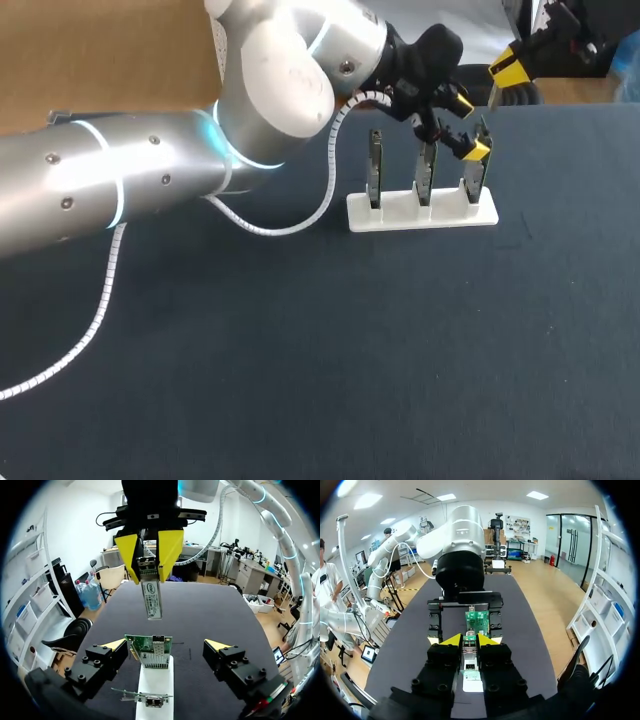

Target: Pick up the optical module with the left hand, and insert it into the network port with the right hand.

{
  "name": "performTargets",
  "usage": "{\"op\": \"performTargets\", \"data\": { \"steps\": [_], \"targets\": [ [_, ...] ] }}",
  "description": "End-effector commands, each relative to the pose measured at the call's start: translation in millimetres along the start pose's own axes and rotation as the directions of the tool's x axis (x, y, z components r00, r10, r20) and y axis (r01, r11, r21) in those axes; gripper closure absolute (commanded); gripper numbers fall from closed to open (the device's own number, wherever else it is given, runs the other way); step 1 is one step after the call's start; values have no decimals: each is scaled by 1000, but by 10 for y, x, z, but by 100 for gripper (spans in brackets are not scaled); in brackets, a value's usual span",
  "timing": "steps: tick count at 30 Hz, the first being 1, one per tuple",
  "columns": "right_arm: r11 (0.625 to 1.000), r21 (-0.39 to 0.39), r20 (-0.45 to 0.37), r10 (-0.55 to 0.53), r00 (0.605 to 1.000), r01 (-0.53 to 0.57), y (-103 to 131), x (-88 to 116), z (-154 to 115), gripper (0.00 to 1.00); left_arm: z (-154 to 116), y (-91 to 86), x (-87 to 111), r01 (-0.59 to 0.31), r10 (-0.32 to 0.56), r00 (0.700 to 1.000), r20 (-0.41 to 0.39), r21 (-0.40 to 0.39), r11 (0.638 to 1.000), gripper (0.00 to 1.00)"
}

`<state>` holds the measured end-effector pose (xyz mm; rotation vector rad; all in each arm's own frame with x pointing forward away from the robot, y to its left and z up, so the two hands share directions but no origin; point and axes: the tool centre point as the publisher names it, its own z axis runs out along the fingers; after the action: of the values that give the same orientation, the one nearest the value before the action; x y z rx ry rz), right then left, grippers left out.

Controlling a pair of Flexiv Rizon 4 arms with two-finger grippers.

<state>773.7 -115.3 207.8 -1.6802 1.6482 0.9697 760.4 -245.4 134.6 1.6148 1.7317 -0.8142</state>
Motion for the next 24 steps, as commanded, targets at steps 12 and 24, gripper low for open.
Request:
{"op": "performTargets", "data": {
  "steps": [12, 24],
  "targets": [
    [1000, 1, -1, 1, 1000, -1, -13, 3, 6, 100, 18, -4, 26, -1, 1, 999, -40, 10, 1000, 0],
    [1000, 3, 2, 4, 1000, -4, -11, 6, 11, 100, 62, -38, 42, 29, -27, 997, -73, 27, 999, 0]
  ]
}}
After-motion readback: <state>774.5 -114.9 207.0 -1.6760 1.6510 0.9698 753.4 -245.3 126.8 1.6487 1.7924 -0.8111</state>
